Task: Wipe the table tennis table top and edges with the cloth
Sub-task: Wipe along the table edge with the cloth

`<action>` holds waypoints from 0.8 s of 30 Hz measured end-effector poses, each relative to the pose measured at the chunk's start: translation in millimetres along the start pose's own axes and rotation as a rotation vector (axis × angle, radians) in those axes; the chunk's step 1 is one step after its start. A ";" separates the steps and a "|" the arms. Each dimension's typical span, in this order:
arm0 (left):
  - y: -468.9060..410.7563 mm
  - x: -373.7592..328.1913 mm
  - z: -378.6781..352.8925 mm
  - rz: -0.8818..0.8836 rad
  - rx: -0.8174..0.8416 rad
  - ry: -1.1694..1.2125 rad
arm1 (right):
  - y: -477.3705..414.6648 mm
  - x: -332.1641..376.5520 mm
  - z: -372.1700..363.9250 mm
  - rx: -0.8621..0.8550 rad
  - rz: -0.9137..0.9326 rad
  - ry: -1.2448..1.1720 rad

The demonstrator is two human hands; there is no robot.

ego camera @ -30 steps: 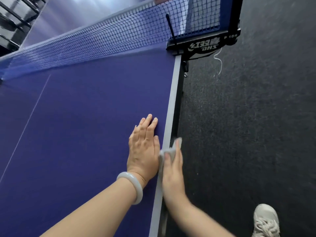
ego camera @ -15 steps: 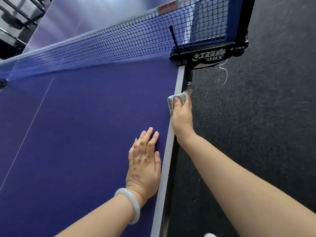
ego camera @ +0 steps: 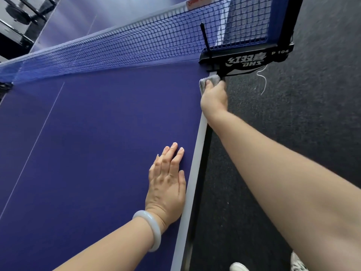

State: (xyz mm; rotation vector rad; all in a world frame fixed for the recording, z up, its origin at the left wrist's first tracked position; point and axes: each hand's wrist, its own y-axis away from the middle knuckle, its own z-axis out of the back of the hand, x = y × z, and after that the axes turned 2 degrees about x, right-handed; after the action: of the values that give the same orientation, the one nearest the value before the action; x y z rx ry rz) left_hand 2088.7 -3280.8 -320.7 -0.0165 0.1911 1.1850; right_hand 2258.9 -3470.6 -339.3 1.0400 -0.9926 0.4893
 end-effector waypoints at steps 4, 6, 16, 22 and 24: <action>0.1 0.5 -1.3 0.002 0.001 -0.011 | 19.3 -21.9 -3.2 -0.027 0.185 0.055; 0.0 0.9 -1.5 0.003 0.009 -0.007 | 13.6 -16.8 -2.4 -0.050 0.200 0.046; -0.1 2.1 -1.9 -0.005 -0.003 -0.009 | 127.8 -87.8 -8.1 0.026 0.304 -0.162; 1.2 0.8 -1.7 0.000 0.000 -0.020 | 87.8 -66.9 -5.3 0.080 0.156 -0.242; 1.1 0.7 -1.8 0.002 -0.002 -0.017 | 62.3 -53.1 -0.3 0.100 0.134 -0.289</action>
State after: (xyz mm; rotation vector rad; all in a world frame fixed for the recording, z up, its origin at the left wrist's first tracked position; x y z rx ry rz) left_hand 2087.6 -3280.0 -322.4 -0.0081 0.1747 1.1870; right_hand 2186.2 -3436.4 -355.0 1.1600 -1.3115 0.5113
